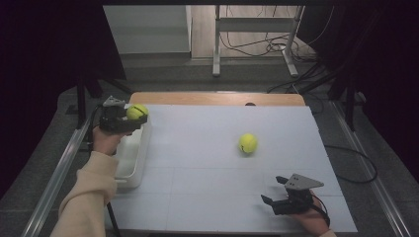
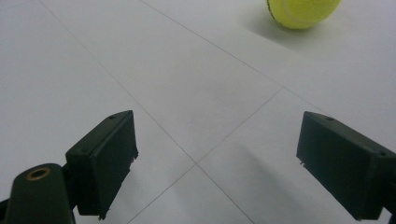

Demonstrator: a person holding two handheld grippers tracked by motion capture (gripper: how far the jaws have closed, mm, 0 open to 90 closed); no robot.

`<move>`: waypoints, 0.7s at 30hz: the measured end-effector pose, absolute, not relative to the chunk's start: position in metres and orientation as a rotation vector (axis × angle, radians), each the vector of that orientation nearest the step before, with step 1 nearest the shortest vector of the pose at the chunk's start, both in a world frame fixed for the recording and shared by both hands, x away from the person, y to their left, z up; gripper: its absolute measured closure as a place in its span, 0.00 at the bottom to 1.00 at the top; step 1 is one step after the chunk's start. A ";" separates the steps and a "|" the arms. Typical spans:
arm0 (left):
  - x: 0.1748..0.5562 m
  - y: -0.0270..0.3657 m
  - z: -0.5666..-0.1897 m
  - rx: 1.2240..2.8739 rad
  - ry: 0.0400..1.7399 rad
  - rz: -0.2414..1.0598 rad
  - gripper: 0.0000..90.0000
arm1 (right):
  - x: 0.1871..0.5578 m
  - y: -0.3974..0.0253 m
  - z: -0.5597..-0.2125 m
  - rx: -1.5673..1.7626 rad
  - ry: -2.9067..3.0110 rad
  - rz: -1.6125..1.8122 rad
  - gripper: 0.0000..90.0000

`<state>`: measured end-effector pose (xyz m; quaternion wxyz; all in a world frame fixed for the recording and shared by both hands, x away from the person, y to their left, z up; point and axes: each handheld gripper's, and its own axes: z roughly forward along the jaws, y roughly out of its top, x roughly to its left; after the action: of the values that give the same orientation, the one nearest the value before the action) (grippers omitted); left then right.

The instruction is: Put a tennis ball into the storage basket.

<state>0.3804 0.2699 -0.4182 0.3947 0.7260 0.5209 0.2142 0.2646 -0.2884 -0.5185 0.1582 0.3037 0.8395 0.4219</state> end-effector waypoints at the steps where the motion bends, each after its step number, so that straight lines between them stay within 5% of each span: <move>1: 0.380 0.270 -0.418 1.841 1.321 0.543 0.29 | 0.265 -0.288 -0.518 0.868 2.401 1.207 0.14; 21: 0.397 0.278 -0.428 1.864 1.397 0.533 0.29 | 0.265 -0.289 -0.519 0.874 2.400 1.196 0.14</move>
<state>0.3967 0.2782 -0.4279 0.3672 0.7254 0.5439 0.2076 0.2647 -0.2886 -0.5187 0.1599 0.3058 0.8401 0.4185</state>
